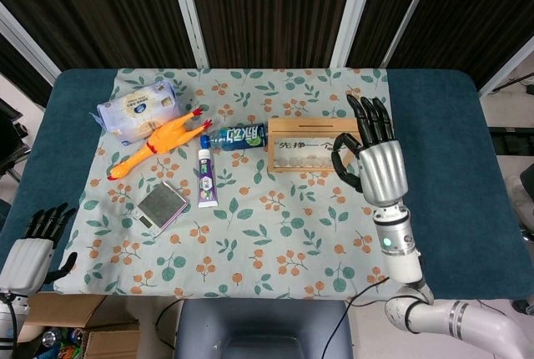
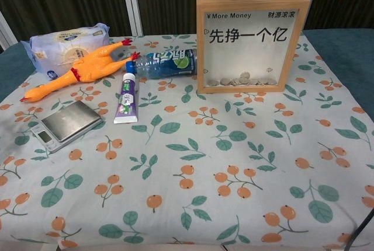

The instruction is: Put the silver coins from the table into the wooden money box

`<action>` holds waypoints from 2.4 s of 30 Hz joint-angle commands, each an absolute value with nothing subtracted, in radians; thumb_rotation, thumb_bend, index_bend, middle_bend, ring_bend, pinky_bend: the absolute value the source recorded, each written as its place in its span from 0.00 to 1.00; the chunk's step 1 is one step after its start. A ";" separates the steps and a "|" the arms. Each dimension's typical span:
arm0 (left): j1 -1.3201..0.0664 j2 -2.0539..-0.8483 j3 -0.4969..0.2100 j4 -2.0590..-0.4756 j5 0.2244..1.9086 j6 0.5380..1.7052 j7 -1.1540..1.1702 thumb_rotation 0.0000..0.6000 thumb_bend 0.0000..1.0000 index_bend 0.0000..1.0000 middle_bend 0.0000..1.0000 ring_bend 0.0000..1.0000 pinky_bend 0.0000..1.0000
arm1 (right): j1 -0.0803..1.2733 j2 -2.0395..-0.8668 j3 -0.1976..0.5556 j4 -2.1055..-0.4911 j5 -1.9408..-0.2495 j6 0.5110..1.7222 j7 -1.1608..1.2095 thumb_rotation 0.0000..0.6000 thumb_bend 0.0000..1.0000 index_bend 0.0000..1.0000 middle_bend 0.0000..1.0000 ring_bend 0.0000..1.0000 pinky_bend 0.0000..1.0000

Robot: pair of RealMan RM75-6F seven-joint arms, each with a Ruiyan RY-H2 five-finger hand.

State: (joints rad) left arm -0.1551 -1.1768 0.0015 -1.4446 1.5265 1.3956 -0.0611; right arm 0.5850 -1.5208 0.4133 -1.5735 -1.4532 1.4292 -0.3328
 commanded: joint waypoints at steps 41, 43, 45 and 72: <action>-0.164 -1.175 -0.003 -1.436 1.509 1.372 -0.063 1.00 0.38 0.00 0.00 0.00 0.00 | 0.920 -1.448 0.409 -1.392 -0.803 0.995 -0.583 1.00 0.62 0.71 0.16 0.00 0.00; -0.164 -1.175 -0.003 -1.437 1.509 1.372 -0.063 1.00 0.38 0.00 0.00 0.00 0.00 | 0.919 -1.442 0.402 -1.393 -0.810 0.994 -0.575 1.00 0.62 0.57 0.16 0.00 0.00; -0.164 -1.175 -0.003 -1.437 1.510 1.372 -0.062 1.00 0.38 0.00 0.00 0.00 0.00 | 0.912 -1.433 0.395 -1.399 -0.827 1.002 -0.557 1.00 0.62 0.26 0.11 0.00 0.00; -0.134 -1.156 -0.020 -1.465 1.519 1.456 -0.034 1.00 0.38 0.00 0.00 0.00 0.00 | 0.137 -1.244 -0.055 -1.576 -1.327 1.650 -0.225 1.00 0.47 0.00 0.00 0.00 0.00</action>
